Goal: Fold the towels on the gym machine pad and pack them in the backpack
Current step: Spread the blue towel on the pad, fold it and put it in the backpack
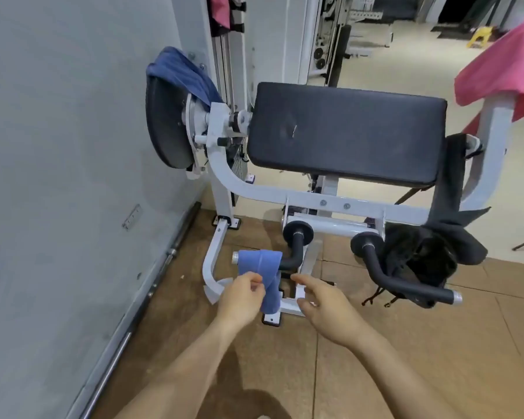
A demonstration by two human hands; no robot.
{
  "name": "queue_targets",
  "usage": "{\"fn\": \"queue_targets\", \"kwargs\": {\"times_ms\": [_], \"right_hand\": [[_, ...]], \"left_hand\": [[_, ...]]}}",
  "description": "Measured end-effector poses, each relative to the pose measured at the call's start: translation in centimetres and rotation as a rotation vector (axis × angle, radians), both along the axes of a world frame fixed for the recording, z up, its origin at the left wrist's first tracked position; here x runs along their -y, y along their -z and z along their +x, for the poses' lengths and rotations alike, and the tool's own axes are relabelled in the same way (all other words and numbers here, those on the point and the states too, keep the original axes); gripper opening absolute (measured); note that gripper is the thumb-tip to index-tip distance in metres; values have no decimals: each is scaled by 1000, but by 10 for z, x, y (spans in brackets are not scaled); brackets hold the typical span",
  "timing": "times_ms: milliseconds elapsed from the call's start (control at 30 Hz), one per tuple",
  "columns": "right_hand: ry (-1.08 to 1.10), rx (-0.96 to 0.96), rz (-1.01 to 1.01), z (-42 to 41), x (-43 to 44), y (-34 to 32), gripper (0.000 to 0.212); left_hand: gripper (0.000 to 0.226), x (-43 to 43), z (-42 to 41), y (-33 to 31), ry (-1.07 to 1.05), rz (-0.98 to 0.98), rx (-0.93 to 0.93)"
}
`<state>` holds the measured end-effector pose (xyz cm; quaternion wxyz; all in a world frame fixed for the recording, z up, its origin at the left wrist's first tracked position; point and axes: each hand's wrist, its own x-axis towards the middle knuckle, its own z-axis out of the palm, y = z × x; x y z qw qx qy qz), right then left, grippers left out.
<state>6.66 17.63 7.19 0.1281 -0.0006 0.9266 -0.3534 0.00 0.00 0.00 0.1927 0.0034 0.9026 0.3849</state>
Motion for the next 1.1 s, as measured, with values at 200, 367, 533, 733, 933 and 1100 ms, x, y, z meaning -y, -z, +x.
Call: {"fn": "queue_targets", "kwargs": {"times_ms": [200, 367, 533, 733, 933, 1100], "right_hand": [[-64, -9, -120, -68, -6, 27, 44], [-273, 75, -175, -121, -18, 49, 45], [-518, 154, -137, -166, -32, 74, 58], [-655, 119, -239, -208, -26, 38, 17], [-780, 194, -560, -268, -28, -43, 45], [-579, 588, -1033, -296, -59, -87, 43]], "left_hand": [[45, -34, -39, 26, -476, 55, 37], [29, -50, -41, 44, -659, 156, 92], [12, -59, -49, 13, -670, 152, 163], [17, -31, -62, -61, -517, 363, 38], [16, -16, -107, -121, -642, 722, -162], [20, -9, -163, -160, -462, 861, -31]]}}
